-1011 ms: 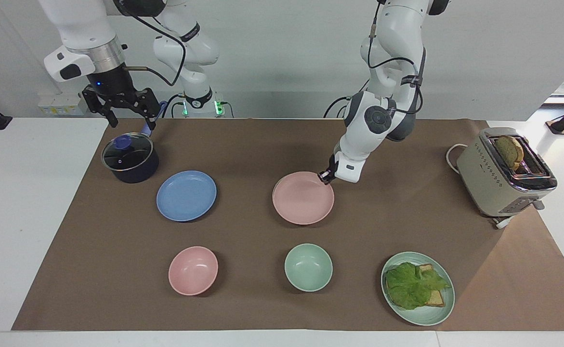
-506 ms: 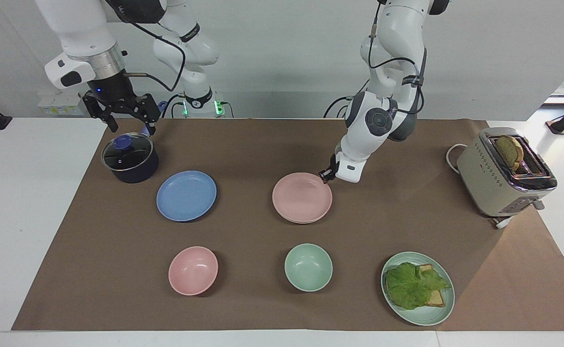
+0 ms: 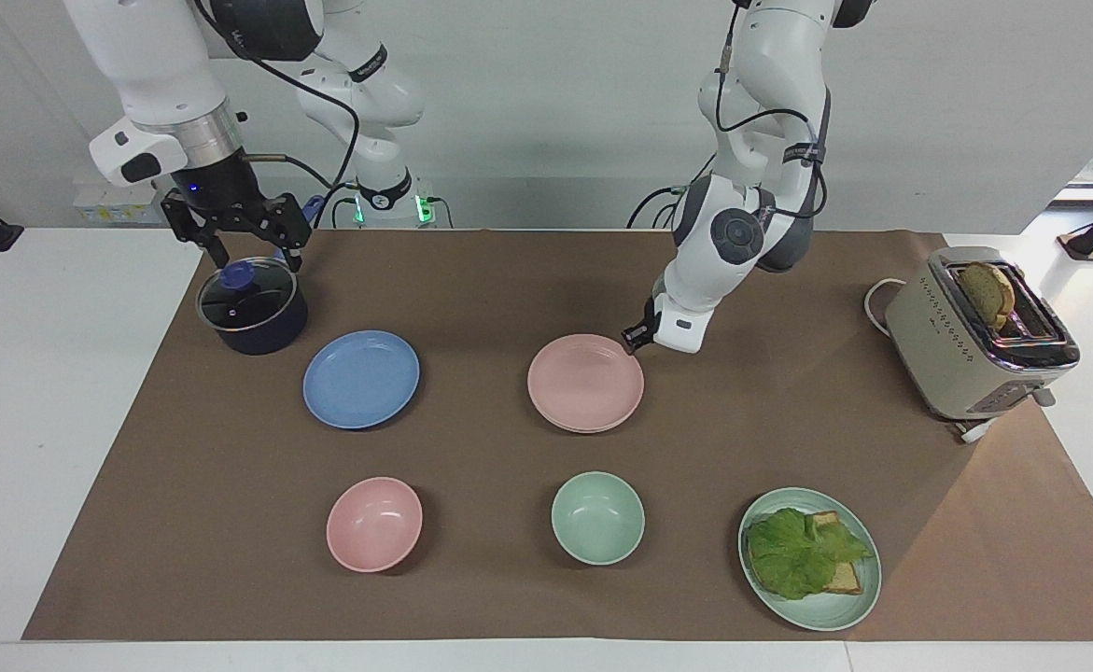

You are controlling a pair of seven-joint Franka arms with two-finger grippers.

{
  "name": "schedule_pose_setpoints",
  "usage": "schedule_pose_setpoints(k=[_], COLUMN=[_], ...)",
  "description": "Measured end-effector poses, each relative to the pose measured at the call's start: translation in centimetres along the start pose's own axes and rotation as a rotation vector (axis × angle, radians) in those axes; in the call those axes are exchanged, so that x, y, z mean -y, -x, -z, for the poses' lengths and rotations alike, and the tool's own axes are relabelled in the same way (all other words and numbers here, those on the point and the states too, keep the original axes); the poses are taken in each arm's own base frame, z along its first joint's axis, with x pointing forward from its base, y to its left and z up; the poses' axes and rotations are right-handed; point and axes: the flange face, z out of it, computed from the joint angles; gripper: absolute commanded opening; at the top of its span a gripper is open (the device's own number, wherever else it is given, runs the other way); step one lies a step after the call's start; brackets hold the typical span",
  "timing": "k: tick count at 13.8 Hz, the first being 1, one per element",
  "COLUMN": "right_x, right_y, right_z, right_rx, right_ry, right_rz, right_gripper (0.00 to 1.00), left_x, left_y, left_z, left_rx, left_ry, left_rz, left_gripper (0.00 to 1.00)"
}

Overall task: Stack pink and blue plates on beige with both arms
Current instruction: 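Retract the left gripper while the right gripper reaches the blue plate, then grip the blue plate rim with the right gripper and lift it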

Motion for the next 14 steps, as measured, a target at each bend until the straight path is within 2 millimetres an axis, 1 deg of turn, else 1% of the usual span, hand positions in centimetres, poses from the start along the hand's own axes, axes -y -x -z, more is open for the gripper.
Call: schedule_pose_setpoints(k=[1, 2, 4, 6, 8, 10, 11, 13, 14], right_x=[-0.7, -1.6, -3.3, -4.7, -5.9, -6.5, -6.7, -6.9, -6.9], right_y=[0.3, 0.7, 1.5, 1.8, 1.7, 1.9, 2.1, 2.5, 2.7], right_z=[-2.4, -4.7, -8.1, -10.6, -12.7, -15.1, -16.3, -17.4, -17.7], right_rx=[-0.007, -0.010, -0.008, -0.009, -0.007, -0.003, 0.004, 0.018, 0.023], right_ry=[-0.009, -0.014, -0.039, -0.085, -0.123, -0.160, -0.180, -0.197, -0.198], right_rz=[0.014, 0.024, 0.025, 0.026, 0.003, -0.007, -0.010, -0.008, -0.010], right_gripper=[1.00, 1.00, 1.00, 1.00, 0.99, 0.92, 0.87, 0.74, 0.62], left_x=[1.4, 2.3, 3.0, 3.4, 3.8, 4.0, 4.1, 4.1, 4.2], left_y=[-0.2, -0.1, 0.0, 0.4, 0.8, 1.1, 1.2, 1.2, 1.2], left_z=[1.7, 3.5, 6.7, 9.5, 11.8, 14.1, 15.0, 15.6, 15.6], left_rx=[-0.026, -0.046, -0.086, -0.111, -0.127, -0.139, -0.145, -0.150, -0.148], left_ry=[-0.014, -0.023, -0.047, -0.062, -0.062, -0.061, -0.060, -0.059, -0.059], left_rz=[-0.062, -0.112, -0.193, -0.260, -0.282, -0.284, -0.283, -0.282, -0.281], left_gripper=[1.00, 1.00, 1.00, 1.00, 1.00, 1.00, 1.00, 1.00, 1.00])
